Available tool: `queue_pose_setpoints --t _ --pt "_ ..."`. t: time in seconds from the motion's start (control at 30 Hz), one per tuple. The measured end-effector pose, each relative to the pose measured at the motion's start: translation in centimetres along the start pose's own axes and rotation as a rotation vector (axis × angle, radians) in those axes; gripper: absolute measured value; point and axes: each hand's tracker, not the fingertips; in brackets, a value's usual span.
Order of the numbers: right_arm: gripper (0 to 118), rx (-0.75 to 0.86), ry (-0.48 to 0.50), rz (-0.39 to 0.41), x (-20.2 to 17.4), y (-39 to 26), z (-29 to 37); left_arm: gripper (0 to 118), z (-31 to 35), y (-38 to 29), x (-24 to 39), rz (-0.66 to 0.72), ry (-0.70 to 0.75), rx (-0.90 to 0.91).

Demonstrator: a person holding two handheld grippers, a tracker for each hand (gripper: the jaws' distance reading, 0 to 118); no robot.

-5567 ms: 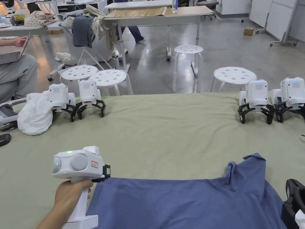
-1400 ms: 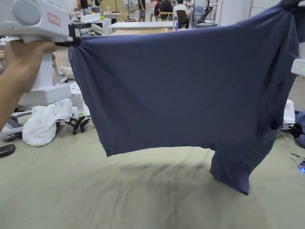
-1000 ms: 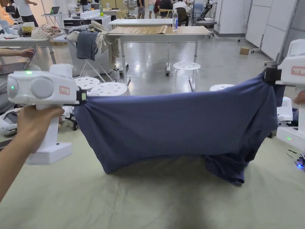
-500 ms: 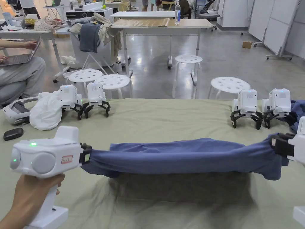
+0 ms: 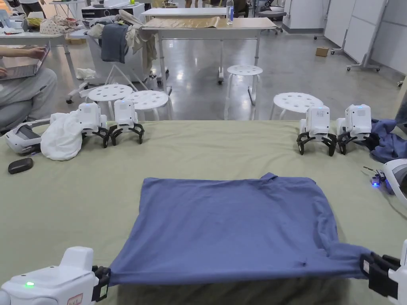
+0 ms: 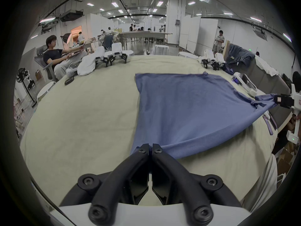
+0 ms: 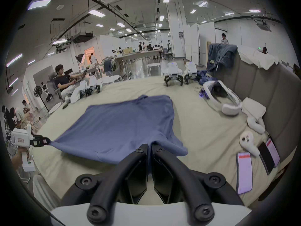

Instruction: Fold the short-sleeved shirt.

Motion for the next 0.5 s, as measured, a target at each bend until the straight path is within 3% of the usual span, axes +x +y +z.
queue_pose_setpoints --t 0.5 --pt "5 -0.150 -0.020 -0.089 0.8 -10.5 3.2 0 1.6 -8.0 -1.3 0.062 0.004 -0.081"
